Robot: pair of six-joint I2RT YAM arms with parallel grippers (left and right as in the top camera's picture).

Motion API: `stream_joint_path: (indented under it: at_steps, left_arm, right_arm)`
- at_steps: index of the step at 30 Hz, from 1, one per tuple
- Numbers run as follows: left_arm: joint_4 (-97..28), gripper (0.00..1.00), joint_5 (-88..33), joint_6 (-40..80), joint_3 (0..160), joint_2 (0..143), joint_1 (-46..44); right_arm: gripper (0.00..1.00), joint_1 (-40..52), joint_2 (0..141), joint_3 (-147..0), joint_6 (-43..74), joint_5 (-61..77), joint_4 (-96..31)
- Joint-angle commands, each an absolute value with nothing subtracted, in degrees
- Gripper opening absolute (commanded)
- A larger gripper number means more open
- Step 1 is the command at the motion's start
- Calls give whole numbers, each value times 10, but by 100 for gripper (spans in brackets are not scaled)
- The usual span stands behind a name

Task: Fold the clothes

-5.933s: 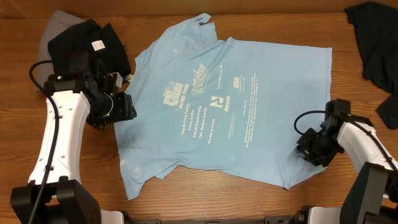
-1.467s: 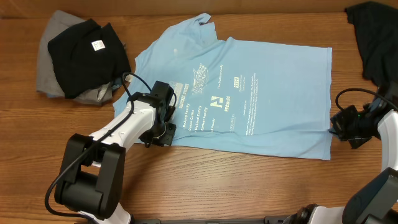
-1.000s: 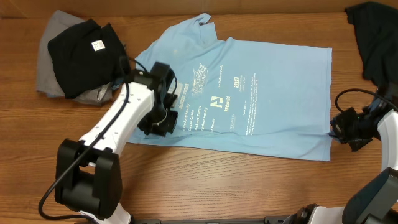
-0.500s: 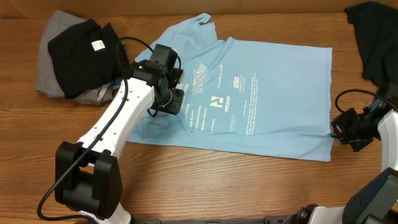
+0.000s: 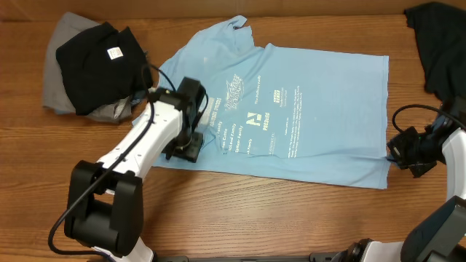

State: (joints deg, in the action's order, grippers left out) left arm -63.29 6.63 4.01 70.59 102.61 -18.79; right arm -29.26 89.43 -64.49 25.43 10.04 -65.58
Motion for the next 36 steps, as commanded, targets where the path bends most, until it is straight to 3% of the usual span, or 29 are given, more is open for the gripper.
stream_joint_path:
  at_steps: [1,4,12,14,18,19,28,36]
  left_arm:
    - [-598,59,92,56,667,1016,-187]
    - [-579,54,96,100,662,1016,-184]
    - [-519,54,120,107,637,1019,-168]
    - [-510,46,120,107,628,1019,-168]
    - [-508,8,122,108,628,1019,-168]
    - [-514,4,122,108,633,1019,-167]
    - [-702,4,131,153,761,990,-133]
    - [-726,4,149,148,819,935,-110]
  right_arm:
    - [4,-294,882,-656,252,95,-655]
    - [4,-294,882,-656,252,95,-654]
    - [4,-294,882,-656,252,95,-655]
    - [4,-294,882,-656,252,95,-655]
    - [4,-294,882,-656,252,95,-654]
    - [4,-294,882,-656,252,95,-654]
    - [4,-294,864,-669,220,90,-684]
    - [4,-294,839,-672,227,77,-708]
